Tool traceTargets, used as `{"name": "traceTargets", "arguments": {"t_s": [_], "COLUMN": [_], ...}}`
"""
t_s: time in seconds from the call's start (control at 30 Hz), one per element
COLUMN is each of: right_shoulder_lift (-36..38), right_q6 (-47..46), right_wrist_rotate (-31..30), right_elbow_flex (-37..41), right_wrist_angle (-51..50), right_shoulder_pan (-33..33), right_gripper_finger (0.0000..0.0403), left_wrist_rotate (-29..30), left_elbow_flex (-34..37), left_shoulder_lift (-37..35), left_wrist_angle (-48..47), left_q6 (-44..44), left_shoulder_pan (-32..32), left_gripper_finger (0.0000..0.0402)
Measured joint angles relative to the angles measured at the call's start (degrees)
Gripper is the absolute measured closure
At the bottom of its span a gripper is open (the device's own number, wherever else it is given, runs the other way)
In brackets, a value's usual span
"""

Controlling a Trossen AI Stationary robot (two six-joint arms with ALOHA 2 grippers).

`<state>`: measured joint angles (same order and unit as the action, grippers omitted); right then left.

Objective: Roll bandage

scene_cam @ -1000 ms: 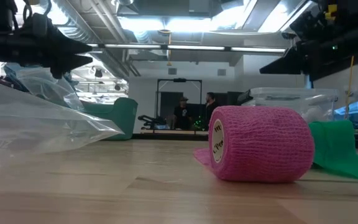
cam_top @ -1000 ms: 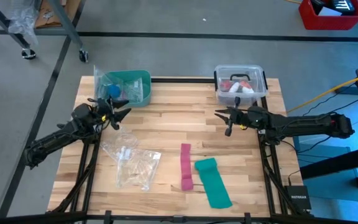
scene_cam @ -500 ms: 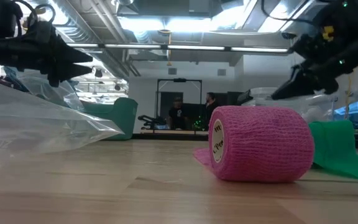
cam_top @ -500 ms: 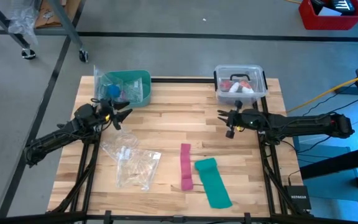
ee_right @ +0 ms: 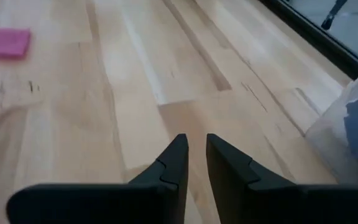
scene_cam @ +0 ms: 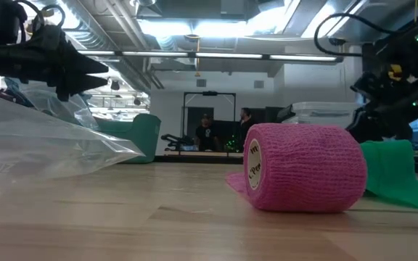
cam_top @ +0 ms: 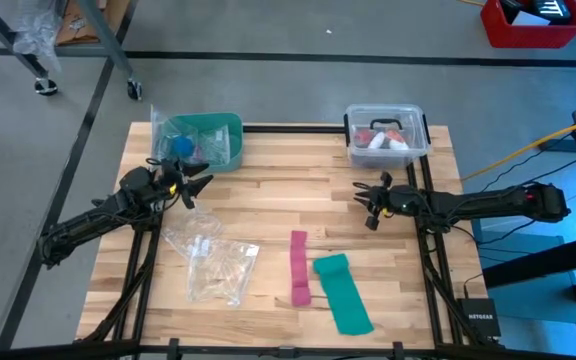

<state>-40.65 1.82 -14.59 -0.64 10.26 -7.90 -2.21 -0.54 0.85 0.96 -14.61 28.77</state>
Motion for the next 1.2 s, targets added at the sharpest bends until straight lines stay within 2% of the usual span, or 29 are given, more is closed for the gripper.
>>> {"name": "traceTargets", "arguments": {"t_s": [0.2,0.5,0.63,0.93,1.2], "right_shoulder_lift": [-0.2,-0.2,0.3,13.6,25.0], "right_q6": [5.8,6.1,6.1,6.1,6.1], "right_wrist_rotate": [-3.2,-2.7,-2.7,-2.7,-2.7], "right_elbow_flex": [0.0,0.0,0.1,0.1,0.1], "right_wrist_angle": [-5.1,-6.7,-6.8,-6.8,-6.8], "right_shoulder_pan": [0.0,0.0,0.0,0.0,0.0], "right_gripper_finger": [0.0341,0.0341,0.0341,0.0341,0.0341], "left_wrist_rotate": [0.0,0.0,0.1,0.1,0.1], "left_elbow_flex": [0.0,0.0,0.0,0.0,0.0], "left_shoulder_lift": [0.1,0.0,-0.6,-0.6,-0.6], "left_wrist_angle": [0.0,0.0,-0.1,-0.1,-0.1], "left_q6": [0.0,0.0,0.0,0.0,0.0], "left_shoulder_pan": [0.0,-0.1,-2.6,-11.8,-13.5], "left_gripper_finger": [0.0176,0.0176,0.0176,0.0176,0.0176]}}
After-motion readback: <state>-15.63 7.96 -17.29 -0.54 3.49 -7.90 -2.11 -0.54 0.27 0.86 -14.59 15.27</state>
